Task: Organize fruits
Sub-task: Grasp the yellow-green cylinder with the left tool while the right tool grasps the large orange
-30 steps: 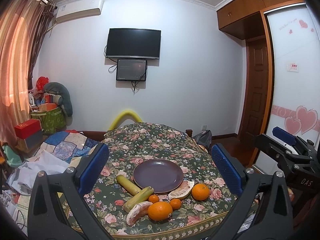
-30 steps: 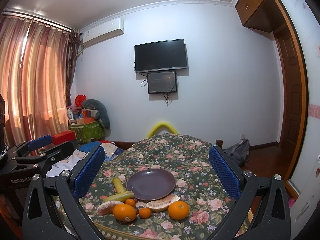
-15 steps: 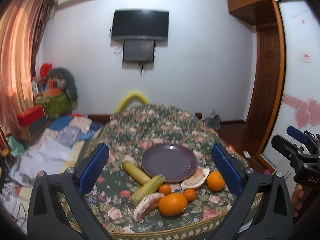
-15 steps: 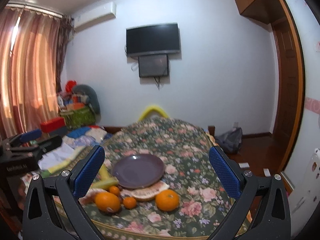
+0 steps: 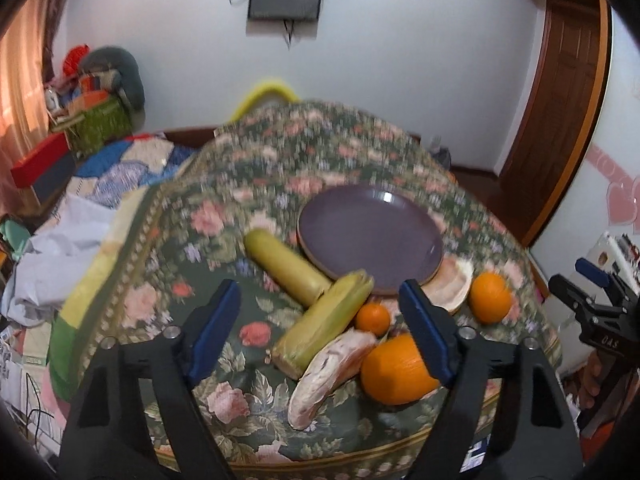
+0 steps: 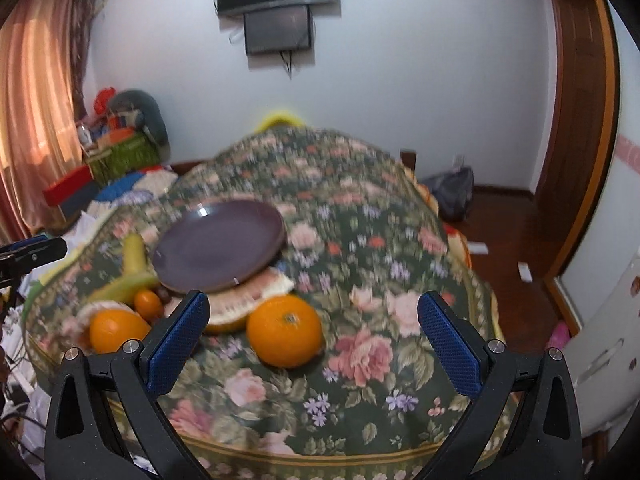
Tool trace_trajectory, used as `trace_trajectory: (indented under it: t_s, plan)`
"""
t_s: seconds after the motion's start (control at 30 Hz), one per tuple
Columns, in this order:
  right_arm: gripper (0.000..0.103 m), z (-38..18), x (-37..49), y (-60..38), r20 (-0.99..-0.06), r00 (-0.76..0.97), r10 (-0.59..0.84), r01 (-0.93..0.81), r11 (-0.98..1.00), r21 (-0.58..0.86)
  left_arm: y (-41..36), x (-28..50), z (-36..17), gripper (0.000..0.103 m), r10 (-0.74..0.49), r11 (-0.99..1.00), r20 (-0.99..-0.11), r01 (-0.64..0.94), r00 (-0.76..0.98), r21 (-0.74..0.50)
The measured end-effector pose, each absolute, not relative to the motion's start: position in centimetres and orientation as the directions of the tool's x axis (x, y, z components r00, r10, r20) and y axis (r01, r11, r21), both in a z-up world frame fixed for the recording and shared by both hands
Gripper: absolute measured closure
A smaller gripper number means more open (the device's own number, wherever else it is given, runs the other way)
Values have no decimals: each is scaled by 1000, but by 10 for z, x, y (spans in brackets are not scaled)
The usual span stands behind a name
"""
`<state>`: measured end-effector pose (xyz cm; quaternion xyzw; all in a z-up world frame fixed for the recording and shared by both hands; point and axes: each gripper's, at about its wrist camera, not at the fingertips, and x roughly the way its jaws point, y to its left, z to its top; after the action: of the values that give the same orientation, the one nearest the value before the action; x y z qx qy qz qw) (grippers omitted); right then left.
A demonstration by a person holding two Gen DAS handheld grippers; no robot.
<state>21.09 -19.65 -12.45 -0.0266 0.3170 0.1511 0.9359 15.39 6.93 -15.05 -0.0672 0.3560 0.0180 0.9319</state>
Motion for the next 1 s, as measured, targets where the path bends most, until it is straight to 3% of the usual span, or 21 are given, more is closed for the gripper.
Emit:
trace_trajectory:
  t_s: [0.17, 0.33, 0.47, 0.73, 0.83, 1.0]
  plan:
    - [0, -149, 224, -195, -661, 698, 275, -319, 946, 56, 71, 181, -182, 42, -78, 989, -743, -42, 665, -141]
    - [0, -160, 232, -187, -684, 669, 291, -343, 937, 64, 70, 199, -195, 46, -130, 986, -766, 2, 629, -166]
    - [0, -169, 241, -182, -694, 649, 311, -361, 929, 79, 67, 216, -209, 57, -154, 986, -803, 36, 576, -163]
    - [4, -180, 251, -177, -702, 621, 347, -374, 919, 124, 69, 222, -219, 54, -182, 982, -807, 64, 561, -177]
    - [14, -186, 257, -174, -715, 595, 367, -375, 914, 157, 72, 225, -221, 53, -206, 976, -804, 63, 558, -206]
    - [38, -192, 260, -168, -738, 550, 391, -396, 900, 182, 74, 225, -220, 56, -210, 976, -810, 67, 548, -208]
